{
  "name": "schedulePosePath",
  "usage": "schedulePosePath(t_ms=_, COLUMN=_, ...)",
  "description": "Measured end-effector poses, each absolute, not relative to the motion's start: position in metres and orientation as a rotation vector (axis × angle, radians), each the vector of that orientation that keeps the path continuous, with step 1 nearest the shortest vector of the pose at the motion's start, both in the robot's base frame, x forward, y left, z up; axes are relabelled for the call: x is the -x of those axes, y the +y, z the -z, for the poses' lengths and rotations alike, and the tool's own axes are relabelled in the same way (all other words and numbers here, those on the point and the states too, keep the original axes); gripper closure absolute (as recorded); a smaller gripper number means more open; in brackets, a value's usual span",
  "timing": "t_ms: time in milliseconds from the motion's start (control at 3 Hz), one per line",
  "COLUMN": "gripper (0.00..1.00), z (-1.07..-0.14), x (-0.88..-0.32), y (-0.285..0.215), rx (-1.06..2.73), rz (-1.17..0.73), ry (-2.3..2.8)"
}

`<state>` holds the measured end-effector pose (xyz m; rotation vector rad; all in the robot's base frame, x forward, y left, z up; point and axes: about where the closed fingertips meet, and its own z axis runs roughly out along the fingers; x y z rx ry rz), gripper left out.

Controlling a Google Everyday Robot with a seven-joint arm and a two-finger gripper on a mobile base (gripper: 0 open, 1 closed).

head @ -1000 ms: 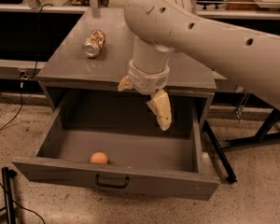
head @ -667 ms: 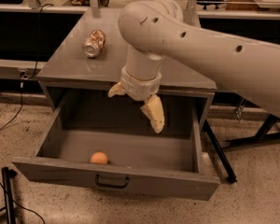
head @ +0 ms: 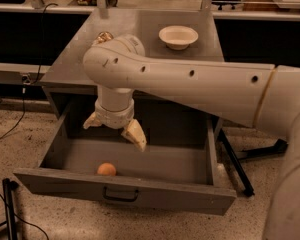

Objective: Pick orange from top drawer and place on counter

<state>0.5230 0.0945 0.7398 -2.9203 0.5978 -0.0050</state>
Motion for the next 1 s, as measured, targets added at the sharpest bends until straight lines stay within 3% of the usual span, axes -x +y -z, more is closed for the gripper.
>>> schedulePosePath(t_ms=1000, gripper=0.0, z=-0.698, x=-0.528, y=0.119, rx=3.078, rz=0.031, ry=0.454)
